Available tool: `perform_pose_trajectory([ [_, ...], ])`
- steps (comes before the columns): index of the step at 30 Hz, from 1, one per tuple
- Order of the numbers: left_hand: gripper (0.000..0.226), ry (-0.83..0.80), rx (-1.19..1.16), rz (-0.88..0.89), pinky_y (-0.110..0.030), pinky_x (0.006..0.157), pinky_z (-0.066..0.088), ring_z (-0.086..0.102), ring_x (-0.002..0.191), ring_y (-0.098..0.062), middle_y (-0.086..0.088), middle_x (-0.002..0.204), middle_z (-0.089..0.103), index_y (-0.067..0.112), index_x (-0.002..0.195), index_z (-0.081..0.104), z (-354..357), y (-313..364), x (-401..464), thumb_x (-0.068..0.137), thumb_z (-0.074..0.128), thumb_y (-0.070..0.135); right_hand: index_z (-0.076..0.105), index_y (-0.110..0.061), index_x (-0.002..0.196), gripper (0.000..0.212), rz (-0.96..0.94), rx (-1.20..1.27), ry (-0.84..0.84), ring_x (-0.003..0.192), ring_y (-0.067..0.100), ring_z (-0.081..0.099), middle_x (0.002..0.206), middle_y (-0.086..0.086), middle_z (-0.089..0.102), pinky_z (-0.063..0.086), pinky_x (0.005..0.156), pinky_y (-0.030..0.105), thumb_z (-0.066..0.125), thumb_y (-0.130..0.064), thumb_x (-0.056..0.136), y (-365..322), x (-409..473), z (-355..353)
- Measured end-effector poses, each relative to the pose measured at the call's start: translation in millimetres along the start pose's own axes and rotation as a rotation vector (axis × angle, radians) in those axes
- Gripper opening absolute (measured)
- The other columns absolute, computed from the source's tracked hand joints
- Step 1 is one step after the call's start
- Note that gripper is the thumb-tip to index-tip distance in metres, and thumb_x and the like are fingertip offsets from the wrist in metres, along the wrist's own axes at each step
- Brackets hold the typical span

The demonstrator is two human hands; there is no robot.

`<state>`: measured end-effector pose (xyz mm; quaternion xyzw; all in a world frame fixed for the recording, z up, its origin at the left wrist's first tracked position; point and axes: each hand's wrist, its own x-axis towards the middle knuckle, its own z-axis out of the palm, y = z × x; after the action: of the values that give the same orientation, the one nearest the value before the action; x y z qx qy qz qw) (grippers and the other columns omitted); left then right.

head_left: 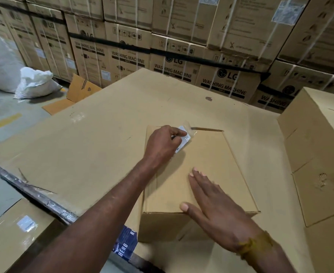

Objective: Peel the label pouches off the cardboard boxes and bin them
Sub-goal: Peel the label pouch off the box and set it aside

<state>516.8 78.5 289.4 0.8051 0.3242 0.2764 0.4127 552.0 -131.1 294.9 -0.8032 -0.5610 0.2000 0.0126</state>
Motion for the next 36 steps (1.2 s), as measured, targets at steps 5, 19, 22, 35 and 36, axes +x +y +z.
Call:
perform_pose_trajectory([
  [5,0.036,-0.007,0.041,0.027,-0.022,0.076,0.042,0.063,0.108,-0.011,0.004,0.123,0.070,0.023,0.112,0.076,2.1,2.5,0.0,0.089,0.052,0.009,-0.016,-0.027,0.156,0.081,0.101,0.023,0.010,0.148,0.005,-0.021,0.160,-0.013,-0.028,-0.010,0.119,0.027,0.012,-0.070,0.093,19.8,33.8,-18.2],
  [19,0.038,-0.014,0.021,0.011,-0.023,0.075,0.044,0.064,0.106,-0.013,0.003,0.123,0.070,0.022,0.113,0.076,0.5,2.8,-1.9,0.089,0.051,0.007,-0.014,-0.025,0.157,0.083,0.110,-0.010,0.028,0.149,0.007,-0.019,0.161,-0.009,-0.027,-0.009,0.120,0.027,0.012,-0.070,0.093,27.4,36.0,-18.9],
  [22,0.038,-0.011,0.041,0.013,-0.022,0.072,0.040,0.064,0.105,-0.013,0.004,0.123,0.070,0.022,0.113,0.076,1.0,2.1,-1.5,0.089,0.051,0.007,-0.013,-0.018,0.157,0.088,0.126,-0.020,0.081,0.151,0.013,-0.018,0.163,0.000,-0.024,-0.008,0.123,0.033,0.015,-0.071,0.094,13.1,60.5,-17.1],
  [35,0.036,-0.005,0.040,0.011,-0.023,0.075,0.043,0.064,0.104,-0.012,0.004,0.123,0.070,0.022,0.112,0.076,3.3,1.9,1.2,0.089,0.052,0.008,-0.014,-0.018,0.157,0.087,0.131,-0.036,0.059,0.151,0.012,-0.018,0.163,0.000,-0.025,-0.008,0.122,0.032,0.014,-0.071,0.093,17.2,57.4,-20.3],
  [36,0.036,0.000,0.043,0.010,-0.022,0.073,0.042,0.064,0.104,-0.012,0.004,0.123,0.070,0.022,0.112,0.076,2.8,1.9,1.2,0.089,0.052,0.008,-0.014,-0.017,0.157,0.089,0.114,-0.043,0.067,0.151,0.013,-0.018,0.163,0.001,-0.025,-0.008,0.123,0.032,0.014,-0.072,0.093,10.3,62.2,-18.2],
])
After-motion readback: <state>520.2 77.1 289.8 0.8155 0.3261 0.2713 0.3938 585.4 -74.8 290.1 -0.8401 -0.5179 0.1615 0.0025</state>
